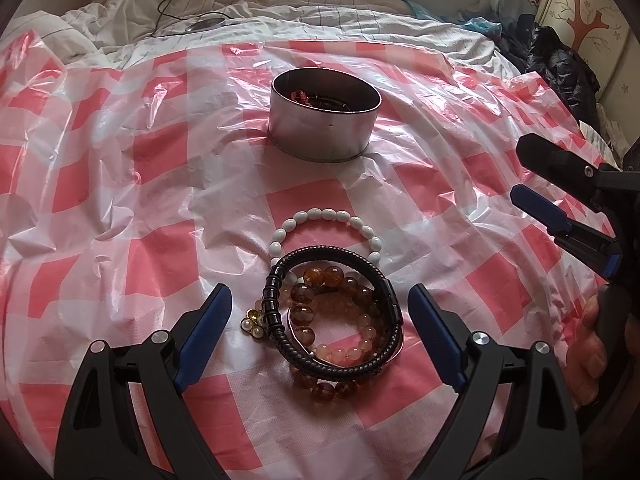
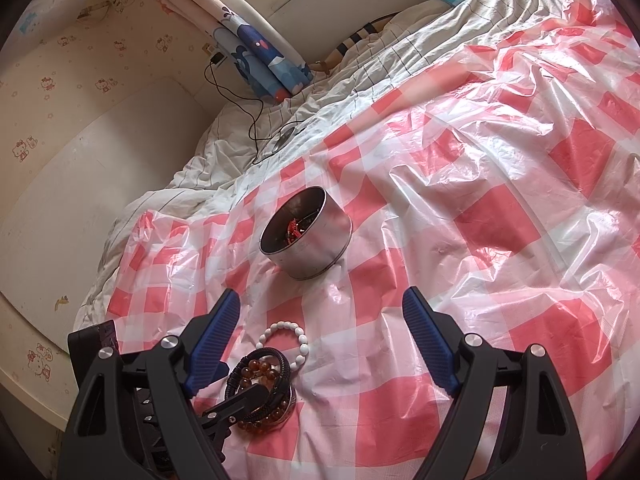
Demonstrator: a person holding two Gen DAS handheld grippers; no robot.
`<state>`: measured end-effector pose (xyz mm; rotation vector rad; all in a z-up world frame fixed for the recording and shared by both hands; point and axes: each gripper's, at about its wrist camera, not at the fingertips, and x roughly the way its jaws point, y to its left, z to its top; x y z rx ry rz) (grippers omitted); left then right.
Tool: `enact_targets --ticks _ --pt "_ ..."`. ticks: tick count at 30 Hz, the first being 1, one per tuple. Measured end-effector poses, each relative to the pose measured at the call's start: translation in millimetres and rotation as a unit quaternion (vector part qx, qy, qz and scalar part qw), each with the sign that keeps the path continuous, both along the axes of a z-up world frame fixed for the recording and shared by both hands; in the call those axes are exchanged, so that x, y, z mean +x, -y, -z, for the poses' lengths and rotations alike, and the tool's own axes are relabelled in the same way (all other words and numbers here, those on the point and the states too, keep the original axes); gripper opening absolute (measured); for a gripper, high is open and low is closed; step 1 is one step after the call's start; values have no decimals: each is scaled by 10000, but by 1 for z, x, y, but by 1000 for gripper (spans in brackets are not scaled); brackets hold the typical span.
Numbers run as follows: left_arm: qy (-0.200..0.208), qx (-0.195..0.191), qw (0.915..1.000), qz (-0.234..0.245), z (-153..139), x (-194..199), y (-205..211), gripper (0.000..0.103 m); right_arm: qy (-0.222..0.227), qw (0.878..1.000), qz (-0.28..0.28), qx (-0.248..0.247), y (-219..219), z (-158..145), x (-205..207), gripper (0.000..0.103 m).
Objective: Organize jewelry
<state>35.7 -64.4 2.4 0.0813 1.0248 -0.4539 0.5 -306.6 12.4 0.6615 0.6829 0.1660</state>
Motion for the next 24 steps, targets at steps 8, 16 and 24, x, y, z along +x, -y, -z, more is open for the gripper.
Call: enact_targets --ticks 8,16,24 --pt "2 24 10000 11 0 0 1 86 -5 10000 2 2 0 0 0 80" --pt "8 76 10000 35 1 0 2 86 -5 10000 3 -2 0 0 0 80" --pt "9 120 9999 58 1 0 2 86 -4 10000 4 1 -1 0 0 80"
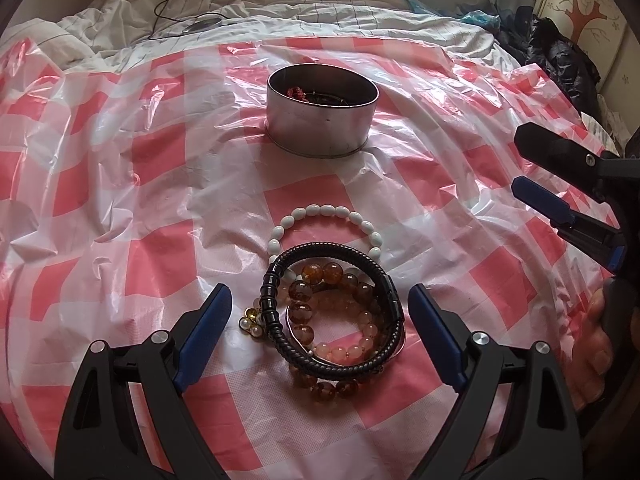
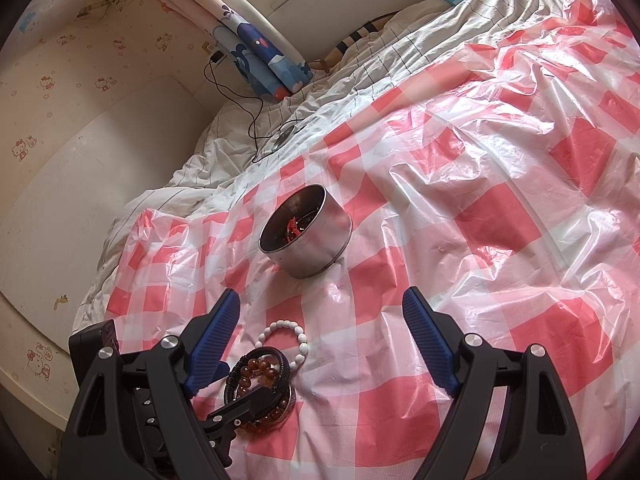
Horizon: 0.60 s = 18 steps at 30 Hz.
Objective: Organize jewelry
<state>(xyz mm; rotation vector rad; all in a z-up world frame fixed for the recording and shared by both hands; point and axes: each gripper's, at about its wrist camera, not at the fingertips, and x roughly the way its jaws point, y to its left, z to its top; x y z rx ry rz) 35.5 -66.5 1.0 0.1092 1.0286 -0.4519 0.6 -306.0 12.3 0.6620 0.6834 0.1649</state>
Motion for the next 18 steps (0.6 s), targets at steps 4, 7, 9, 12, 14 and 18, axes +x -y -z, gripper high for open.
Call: enact_targets --ticks 4,7,9,12,14,18 --pt "3 7 10000 4 0 0 1 86 -5 10000 0 -1 0 0 0 80" --pt "1 17 10000 8 0 0 1 86 -3 10000 0 -4 0 0 0 80" --pt "3 21 10000 13 0 0 1 86 -4 10000 1 -1 0 0 0 80" --pt "3 20 10000 8 0 -1 2 86 -5 10000 0 -6 0 0 0 80" --pt "4 23 10000 6 0 0 2 86 -5 10000 0 -5 0 0 0 80" --pt "4 23 10000 9 0 -1 2 86 -7 10000 0 -5 0 0 0 80"
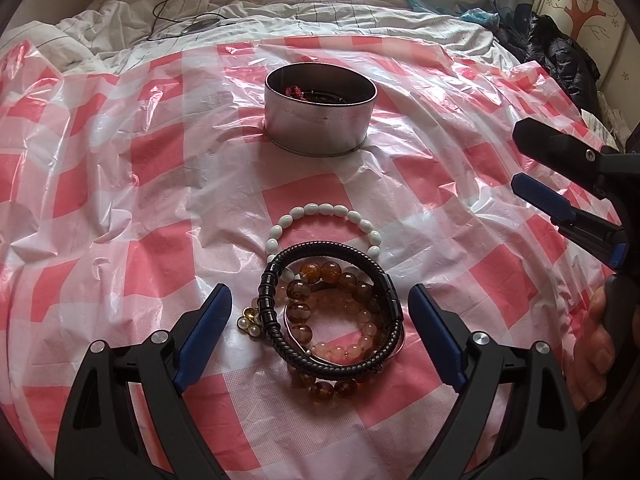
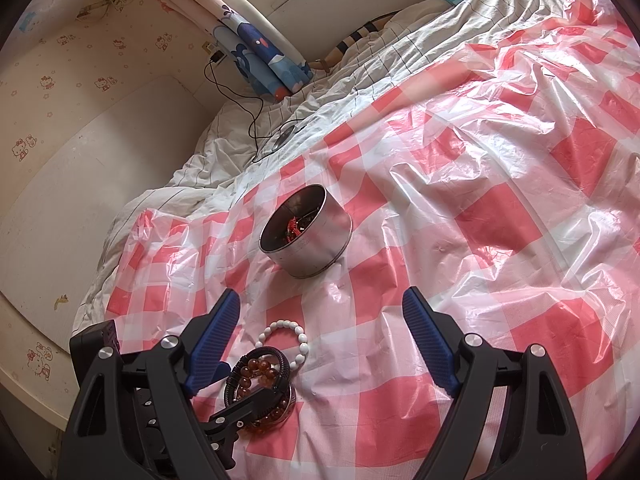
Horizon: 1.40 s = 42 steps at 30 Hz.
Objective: Organize jewelry
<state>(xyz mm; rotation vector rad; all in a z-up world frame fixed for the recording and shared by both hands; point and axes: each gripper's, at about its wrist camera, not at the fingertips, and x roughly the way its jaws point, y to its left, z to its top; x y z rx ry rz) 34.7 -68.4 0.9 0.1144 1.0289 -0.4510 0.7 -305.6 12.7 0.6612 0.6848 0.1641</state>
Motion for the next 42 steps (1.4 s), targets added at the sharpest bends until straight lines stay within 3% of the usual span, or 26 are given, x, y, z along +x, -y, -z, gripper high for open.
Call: enact_targets --ticks 42 --pt "52 146 9999 51 0 -3 4 86 -2 10000 -2 -4 0 0 0 80"
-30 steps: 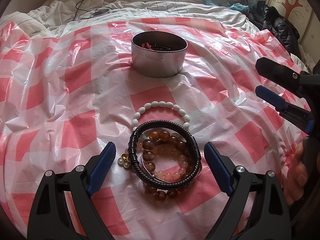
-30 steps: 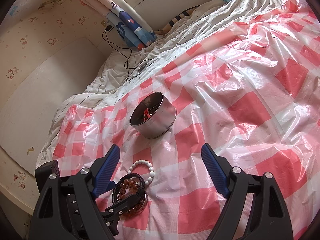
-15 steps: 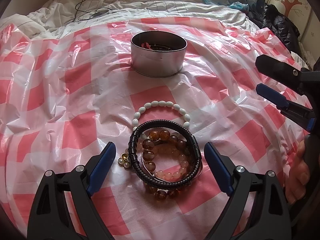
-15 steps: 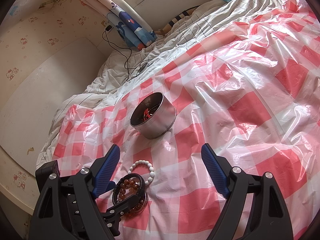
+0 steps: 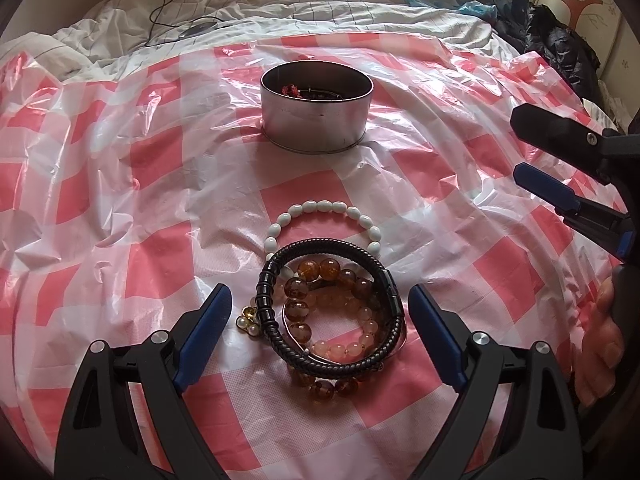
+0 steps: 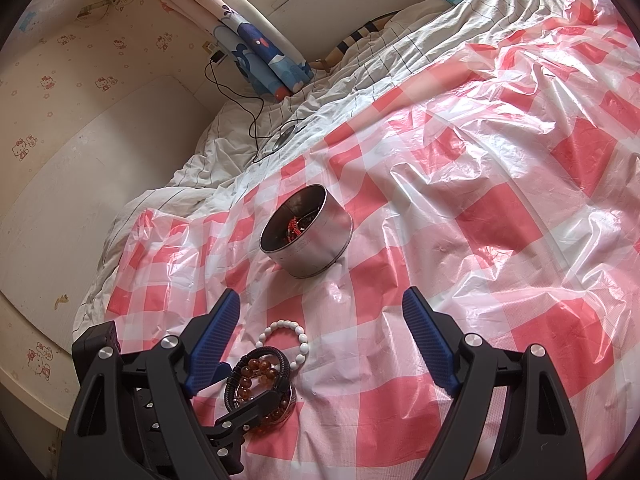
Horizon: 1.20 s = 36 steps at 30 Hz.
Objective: Organize jewelry
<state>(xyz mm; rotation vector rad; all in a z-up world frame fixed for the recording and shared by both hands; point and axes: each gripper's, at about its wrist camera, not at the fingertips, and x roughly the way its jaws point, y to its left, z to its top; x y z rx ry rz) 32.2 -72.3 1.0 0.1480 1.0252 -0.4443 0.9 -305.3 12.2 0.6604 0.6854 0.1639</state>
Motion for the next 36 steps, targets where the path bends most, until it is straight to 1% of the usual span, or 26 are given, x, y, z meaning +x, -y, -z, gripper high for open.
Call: enact_targets --ticks 36 --pt "39 104 9999 31 2 -1 0 86 -5 10000 -1 -3 0 0 0 80"
